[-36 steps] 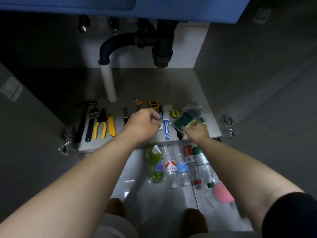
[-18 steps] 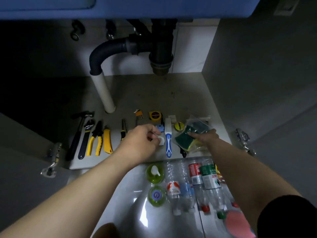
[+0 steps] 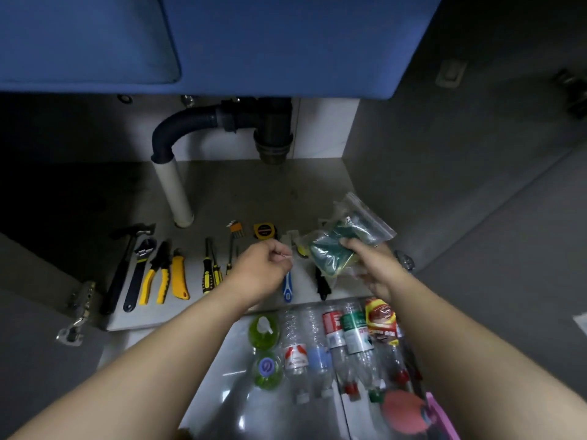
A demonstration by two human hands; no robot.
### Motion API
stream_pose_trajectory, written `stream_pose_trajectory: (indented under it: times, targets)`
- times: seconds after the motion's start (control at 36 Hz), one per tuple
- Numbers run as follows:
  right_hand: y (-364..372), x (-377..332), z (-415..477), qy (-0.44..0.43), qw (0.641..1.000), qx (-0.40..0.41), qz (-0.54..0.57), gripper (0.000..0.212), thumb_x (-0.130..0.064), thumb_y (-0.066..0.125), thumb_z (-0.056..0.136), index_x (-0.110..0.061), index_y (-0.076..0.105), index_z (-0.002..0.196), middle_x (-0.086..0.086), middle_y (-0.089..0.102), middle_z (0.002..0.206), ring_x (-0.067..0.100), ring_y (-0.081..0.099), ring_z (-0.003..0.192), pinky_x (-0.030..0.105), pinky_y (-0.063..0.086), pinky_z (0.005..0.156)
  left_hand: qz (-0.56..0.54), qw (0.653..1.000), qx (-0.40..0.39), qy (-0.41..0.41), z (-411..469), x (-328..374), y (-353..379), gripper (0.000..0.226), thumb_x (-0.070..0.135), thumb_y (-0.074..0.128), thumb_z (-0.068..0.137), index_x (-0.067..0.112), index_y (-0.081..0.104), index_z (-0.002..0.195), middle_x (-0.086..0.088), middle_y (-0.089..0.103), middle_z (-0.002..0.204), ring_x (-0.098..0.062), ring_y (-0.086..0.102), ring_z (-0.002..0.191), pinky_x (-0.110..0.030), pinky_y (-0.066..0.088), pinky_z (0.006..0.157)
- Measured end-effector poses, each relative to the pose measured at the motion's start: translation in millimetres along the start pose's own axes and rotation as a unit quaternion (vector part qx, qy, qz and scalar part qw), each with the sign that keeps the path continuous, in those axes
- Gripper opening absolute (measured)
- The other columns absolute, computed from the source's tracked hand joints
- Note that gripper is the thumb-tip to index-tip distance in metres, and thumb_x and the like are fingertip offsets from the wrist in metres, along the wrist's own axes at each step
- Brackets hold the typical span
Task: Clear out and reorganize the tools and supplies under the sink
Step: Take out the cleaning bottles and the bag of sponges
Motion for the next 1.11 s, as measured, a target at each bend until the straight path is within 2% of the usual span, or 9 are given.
stream_pose_trajectory:
  times: [0.14,0.25,0.31,0.47,0.58,0.69,0.81,0.92,1.11]
  targets:
    - [29,-26,-62,0.014,0.984,-0.15,0.095,0.087,-0.03,0.095,0.059,-0.007,0.057,0.133,0.02,0.067,0.127,0.038,0.062,0.119,0.054,0.037,0.113,-0.159,0.987,-0.002,-0.014,-18,18,-1,0.053,0.051,0.064,0.095,0.027,0.051,0.14,0.0,0.064,0.127,-0.021,0.064,0.115,-0.042,0.051,0.104]
    - [53,-37,-104,0.023,0.962,-0.251,0.101,0.074,-0.023,0.081,0.077,-0.004,0.049,0.141,0.023,0.06,0.136,0.039,0.058,0.126,0.058,0.037,0.114,-0.315,0.945,-0.081,-0.041,-40,33,3,0.06,0.07,0.065,0.084,0.044,0.051,0.137,0.005,0.067,0.132,-0.016,0.072,0.101,-0.039,0.06,0.084]
    - [57,-42,-120,0.025,0.959,-0.257,0.116,0.069,-0.019,0.073,0.078,-0.004,0.05,0.141,0.023,0.06,0.137,0.038,0.059,0.121,0.057,0.035,0.115,-0.349,0.931,-0.106,-0.032,-51,37,1,0.058,0.069,0.074,0.077,0.052,0.054,0.128,0.005,0.073,0.123,-0.015,0.075,0.089,-0.039,0.061,0.076]
    - [65,-54,-163,0.004,0.963,-0.235,0.133,0.059,-0.009,0.049,0.077,0.001,0.054,0.135,0.023,0.055,0.126,0.036,0.049,0.113,0.059,0.027,0.116,-0.35,0.93,-0.097,0.051,-77,45,-14,0.1,0.045,0.091,0.07,0.065,0.027,0.144,0.011,0.078,0.104,-0.023,0.076,0.101,-0.044,0.062,0.083]
    - [71,-61,-192,-0.022,0.971,-0.211,0.112,0.058,-0.006,0.041,0.079,0.003,0.054,0.135,0.02,0.06,0.118,0.035,0.053,0.107,0.059,0.037,0.108,-0.319,0.941,-0.036,0.11,-101,59,-25,0.087,0.039,0.087,0.078,0.058,0.037,0.147,0.013,0.065,0.126,-0.022,0.073,0.109,-0.049,0.06,0.091]
    - [73,-64,-212,-0.055,0.973,-0.183,0.132,0.049,-0.002,0.034,0.08,-0.003,0.061,0.121,0.019,0.06,0.107,0.032,0.056,0.09,0.041,0.047,0.074,-0.248,0.956,0.005,0.156,-125,73,-30,0.04,0.037,0.076,0.091,0.038,0.067,0.129,0.006,0.071,0.125,-0.017,0.072,0.108,-0.049,0.058,0.097]
    - [71,-61,-224,-0.086,0.972,-0.142,0.166,0.041,-0.002,0.036,0.078,-0.005,0.059,0.112,0.016,0.054,0.102,0.031,0.05,0.092,0.042,0.042,0.08,-0.2,0.965,0.058,0.159,-141,75,-39,0.019,0.04,0.075,0.091,0.036,0.074,0.109,0.019,0.073,0.102,-0.007,0.072,0.097,-0.044,0.059,0.093]
    - [70,-61,-233,-0.12,0.976,-0.078,0.163,0.027,-0.011,0.048,0.059,0.002,0.057,0.08,0.011,0.054,0.081,0.027,0.048,0.079,0.038,0.041,0.07,-0.182,0.971,0.072,0.137,-151,69,-39,0.026,0.057,0.072,0.085,0.042,0.071,0.107,0.021,0.07,0.109,-0.003,0.065,0.106,-0.036,0.055,0.094]
    - [73,-40,-223,-0.079,0.979,-0.126,0.139,0.043,-0.001,0.042,0.076,0.012,0.062,0.112,0.016,0.065,0.102,0.028,0.057,0.092,0.044,0.05,0.085,-0.184,0.973,0.077,0.117,-151,58,-42,0.021,0.054,0.067,0.091,0.035,0.072,0.096,0.011,0.075,0.097,-0.015,0.072,0.095,-0.037,0.058,0.084]
Point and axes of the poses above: each hand's wrist, its own z-axis towards the middle knuckle, its own y-axis out of the palm, x = y × z, the point moved 8 cm from there along z, towards the middle knuckle
